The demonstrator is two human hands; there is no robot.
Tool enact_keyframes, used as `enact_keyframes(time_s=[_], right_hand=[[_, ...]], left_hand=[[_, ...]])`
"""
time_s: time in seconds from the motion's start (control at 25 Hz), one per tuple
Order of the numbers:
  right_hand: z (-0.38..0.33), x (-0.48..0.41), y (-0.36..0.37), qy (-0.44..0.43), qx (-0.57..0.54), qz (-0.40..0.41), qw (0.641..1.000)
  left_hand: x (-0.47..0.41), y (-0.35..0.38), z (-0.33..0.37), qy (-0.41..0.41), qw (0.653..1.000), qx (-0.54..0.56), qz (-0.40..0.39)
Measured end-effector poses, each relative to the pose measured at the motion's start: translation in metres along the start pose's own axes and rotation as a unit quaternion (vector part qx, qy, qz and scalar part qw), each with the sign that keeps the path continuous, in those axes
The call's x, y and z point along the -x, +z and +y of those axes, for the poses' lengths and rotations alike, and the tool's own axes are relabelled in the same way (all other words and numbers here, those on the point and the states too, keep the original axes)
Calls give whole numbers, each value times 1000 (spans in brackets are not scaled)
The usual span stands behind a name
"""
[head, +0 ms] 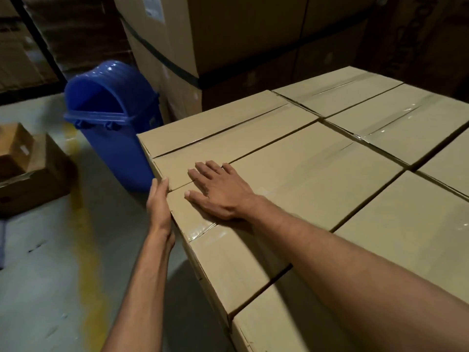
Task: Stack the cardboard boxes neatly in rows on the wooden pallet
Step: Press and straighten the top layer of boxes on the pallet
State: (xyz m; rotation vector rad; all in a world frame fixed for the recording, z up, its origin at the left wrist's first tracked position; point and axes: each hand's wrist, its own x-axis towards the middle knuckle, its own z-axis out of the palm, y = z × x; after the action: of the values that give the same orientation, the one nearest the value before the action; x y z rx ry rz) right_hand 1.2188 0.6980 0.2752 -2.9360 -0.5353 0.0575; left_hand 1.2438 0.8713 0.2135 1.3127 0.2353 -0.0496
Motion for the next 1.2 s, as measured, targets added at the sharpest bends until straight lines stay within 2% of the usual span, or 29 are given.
enact_keyframes(time_s=[0.08, 0.2, 0.32, 0.48, 0.56, 0.72, 0.88, 0.96, 1.08, 1.2], right_hand=[[0, 2, -4, -4, -11, -12, 1000], [3, 20, -20, 15, -66, 2, 998], [11, 87, -25, 70, -90, 55, 992], [9, 198, -17, 115, -59, 2, 992], [9, 214, -9, 113, -21, -12, 993], [8, 214, -9, 100, -40, -5, 994], [0, 276, -19, 75, -59, 0, 995], [-5, 326, -19, 70, -59, -6, 996], [-6, 374, -16, 58, -35, -30, 997], [-2, 384, -15, 58, -57, -22, 996]], left_hand=[[-6, 2, 4, 8, 999, -30, -22], [12, 3, 9, 29, 999, -29, 15], [84, 12, 4, 61, 997, -7, 38], [199, 31, -36, 53, 999, 4, -1], [212, 37, -51, 39, 999, 14, -9], [210, 40, -45, 40, 999, 13, -5], [273, 41, -54, -4, 998, 51, -34], [304, 54, -61, -7, 998, 65, -23], [320, 71, -60, 14, 997, 70, 35], [300, 56, -91, -13, 995, 95, 28]])
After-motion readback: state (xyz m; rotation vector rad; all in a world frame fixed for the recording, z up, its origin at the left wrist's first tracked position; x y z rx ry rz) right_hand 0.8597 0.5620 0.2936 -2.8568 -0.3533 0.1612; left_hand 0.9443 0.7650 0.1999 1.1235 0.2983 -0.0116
